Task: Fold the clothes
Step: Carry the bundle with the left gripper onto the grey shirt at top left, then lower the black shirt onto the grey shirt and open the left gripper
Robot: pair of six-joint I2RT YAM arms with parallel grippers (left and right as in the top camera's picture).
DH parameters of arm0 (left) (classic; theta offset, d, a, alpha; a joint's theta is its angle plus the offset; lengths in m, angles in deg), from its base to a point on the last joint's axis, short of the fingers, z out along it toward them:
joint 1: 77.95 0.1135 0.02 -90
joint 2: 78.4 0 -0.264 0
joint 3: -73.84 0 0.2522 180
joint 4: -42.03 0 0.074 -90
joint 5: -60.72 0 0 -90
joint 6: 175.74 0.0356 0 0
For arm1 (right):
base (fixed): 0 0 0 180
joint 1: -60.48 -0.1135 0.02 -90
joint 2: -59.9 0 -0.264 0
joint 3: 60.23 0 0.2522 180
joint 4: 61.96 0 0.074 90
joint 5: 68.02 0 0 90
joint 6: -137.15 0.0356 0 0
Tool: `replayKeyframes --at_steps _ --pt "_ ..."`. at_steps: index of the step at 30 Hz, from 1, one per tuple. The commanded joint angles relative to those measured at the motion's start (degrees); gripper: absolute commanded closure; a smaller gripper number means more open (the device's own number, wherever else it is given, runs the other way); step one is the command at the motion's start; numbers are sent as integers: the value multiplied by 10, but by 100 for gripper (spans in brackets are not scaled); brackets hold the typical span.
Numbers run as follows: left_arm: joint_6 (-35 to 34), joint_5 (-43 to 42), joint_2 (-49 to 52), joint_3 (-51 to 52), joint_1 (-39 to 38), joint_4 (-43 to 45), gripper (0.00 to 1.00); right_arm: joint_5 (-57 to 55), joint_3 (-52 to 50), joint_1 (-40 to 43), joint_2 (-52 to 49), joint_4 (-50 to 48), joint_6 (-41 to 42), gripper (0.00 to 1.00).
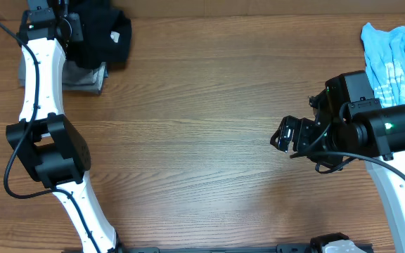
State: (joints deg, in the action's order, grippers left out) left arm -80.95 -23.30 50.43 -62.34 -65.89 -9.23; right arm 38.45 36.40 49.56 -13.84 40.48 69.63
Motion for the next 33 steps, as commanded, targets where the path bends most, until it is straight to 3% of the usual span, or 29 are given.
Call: replayKeyframes --at_steps 1,8,18,33 --pt "-23 4 -16 -32 3 -12 96 -19 8 -3 0 -1 3 0" --pt "-22 4 -20 -54 3 -56 96 -26 8 -3 0 -1 2 0" --pt "-23 54 -20 -54 4 -51 96 -38 7 -3 0 -6 1 0" --pt "15 107 41 -52 43 17 96 -38 7 -3 0 -9 3 0"
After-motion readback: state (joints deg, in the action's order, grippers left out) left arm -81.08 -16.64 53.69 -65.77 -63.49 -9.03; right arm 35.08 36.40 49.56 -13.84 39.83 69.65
